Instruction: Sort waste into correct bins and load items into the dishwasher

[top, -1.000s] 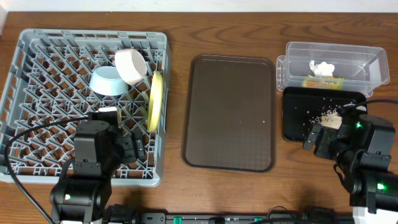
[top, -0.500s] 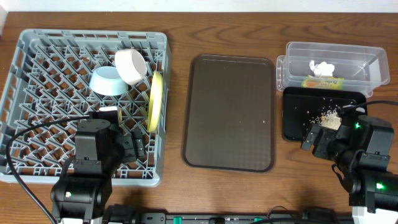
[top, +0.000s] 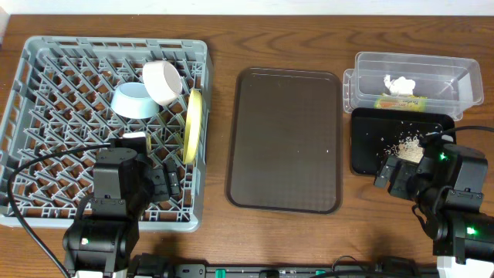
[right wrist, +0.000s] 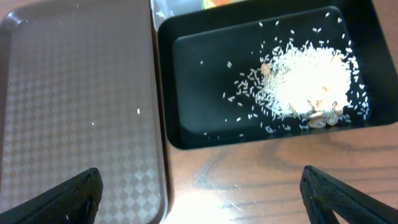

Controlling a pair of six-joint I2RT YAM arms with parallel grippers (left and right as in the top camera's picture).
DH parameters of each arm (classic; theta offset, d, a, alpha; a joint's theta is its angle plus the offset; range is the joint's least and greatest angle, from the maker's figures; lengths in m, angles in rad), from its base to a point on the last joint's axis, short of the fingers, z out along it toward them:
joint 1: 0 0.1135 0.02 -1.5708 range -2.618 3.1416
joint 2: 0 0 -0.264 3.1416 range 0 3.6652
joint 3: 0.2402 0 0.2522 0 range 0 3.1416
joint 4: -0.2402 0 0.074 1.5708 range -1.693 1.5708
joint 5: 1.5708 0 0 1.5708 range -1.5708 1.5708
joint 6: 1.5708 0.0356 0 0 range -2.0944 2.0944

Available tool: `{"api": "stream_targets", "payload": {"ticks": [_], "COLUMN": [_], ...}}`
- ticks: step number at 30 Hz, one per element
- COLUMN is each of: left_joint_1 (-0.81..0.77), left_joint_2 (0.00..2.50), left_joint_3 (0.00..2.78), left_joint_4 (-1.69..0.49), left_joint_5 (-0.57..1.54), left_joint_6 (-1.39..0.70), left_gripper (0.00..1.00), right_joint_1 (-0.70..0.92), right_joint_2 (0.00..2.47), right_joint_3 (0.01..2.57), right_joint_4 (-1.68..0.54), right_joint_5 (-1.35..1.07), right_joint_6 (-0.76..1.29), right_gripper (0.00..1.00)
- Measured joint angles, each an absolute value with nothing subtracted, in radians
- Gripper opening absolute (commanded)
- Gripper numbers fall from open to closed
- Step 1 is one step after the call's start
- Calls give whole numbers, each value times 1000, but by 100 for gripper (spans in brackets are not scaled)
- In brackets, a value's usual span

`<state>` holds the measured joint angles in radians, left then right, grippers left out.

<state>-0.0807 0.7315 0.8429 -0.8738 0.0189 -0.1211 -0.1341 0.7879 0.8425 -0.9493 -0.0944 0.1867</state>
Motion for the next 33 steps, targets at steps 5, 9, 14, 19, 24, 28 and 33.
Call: {"api": "stream_targets", "payload": {"ticks": [5, 9, 14, 19, 24, 28, 33], "left_joint_1": [-81, -81, -81, -81, -81, -81, -81], "left_joint_2": [731, 731, 731, 731, 731, 731, 731], "left_joint_3": [843, 843, 842, 842, 842, 842, 842], "left_joint_4": [-873, -873, -874, -874, -874, -874, -874], "left_joint_5": [19, 19, 19, 19, 19, 19, 19], "left_joint_6": [-124, -124, -127, -127, -127, -127, -127], "left_gripper": [89, 90, 90, 90, 90, 90, 90], "right_joint_1": [-131, -102, -43, 9, 42, 43, 43], "right_joint_2": [778, 731, 584, 421, 233, 95, 13], "right_joint_3": [841, 813, 680, 510, 334, 214, 68], "right_joint_4": [-857, -731, -523, -357, -186, -52, 152], "right_joint_5": [-92, -87, -84, -78, -71, -69, -60], "right_joint_6": [187, 176, 148, 139, 133, 128, 125], "right_gripper": [99, 99, 99, 99, 99, 99, 99]}}
